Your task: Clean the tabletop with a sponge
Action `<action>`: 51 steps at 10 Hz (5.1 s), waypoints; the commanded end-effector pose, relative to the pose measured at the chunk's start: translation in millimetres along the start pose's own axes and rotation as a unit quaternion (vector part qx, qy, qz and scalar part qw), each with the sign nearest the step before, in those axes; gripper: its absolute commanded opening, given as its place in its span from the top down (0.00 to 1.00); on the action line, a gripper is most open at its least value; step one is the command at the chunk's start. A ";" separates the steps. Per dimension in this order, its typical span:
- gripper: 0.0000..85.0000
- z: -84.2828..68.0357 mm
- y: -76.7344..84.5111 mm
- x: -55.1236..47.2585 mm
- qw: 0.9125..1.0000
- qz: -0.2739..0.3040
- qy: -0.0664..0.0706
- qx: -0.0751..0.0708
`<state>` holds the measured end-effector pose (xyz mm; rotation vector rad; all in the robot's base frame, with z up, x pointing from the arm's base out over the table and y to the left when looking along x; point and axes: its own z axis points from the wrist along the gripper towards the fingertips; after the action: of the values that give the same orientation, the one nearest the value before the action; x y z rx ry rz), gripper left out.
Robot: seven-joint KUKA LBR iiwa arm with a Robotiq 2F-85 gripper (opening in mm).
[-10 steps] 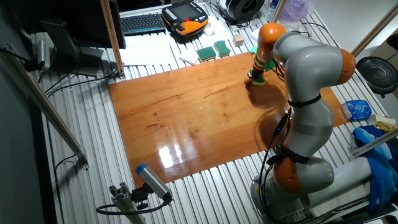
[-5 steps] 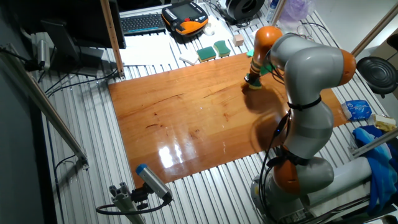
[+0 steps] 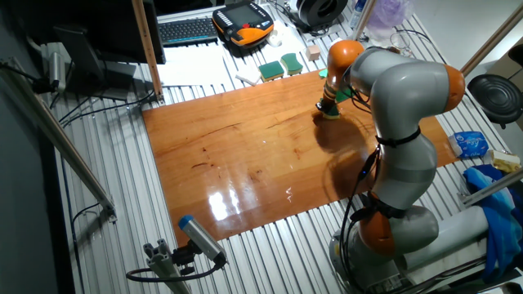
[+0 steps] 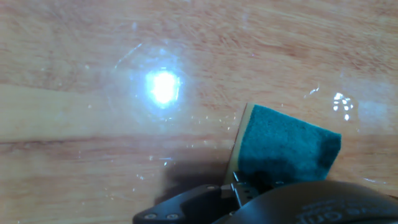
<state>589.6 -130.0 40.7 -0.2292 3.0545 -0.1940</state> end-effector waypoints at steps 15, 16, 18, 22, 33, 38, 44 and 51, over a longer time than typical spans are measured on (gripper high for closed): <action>1.00 9.6 -30.1 -25.5 1.000 -0.026 0.001 -0.003; 1.00 10.0 -33.1 -26.5 1.000 -0.029 0.001 -0.004; 1.00 11.0 -34.3 -27.3 1.000 -0.030 0.001 -0.004; 1.00 14.9 -34.0 -28.0 1.000 -0.030 -0.001 -0.006; 1.00 -18.2 -31.7 -28.4 0.999 -0.031 0.018 0.001; 1.00 -15.8 -43.2 -18.1 0.999 -0.039 0.013 -0.004; 1.00 4.1 -47.4 -24.2 0.999 -0.043 0.003 -0.010; 1.00 0.6 -26.9 -13.8 0.999 -0.028 0.009 -0.012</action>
<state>606.5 -153.8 44.4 -0.3172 3.0724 -0.1646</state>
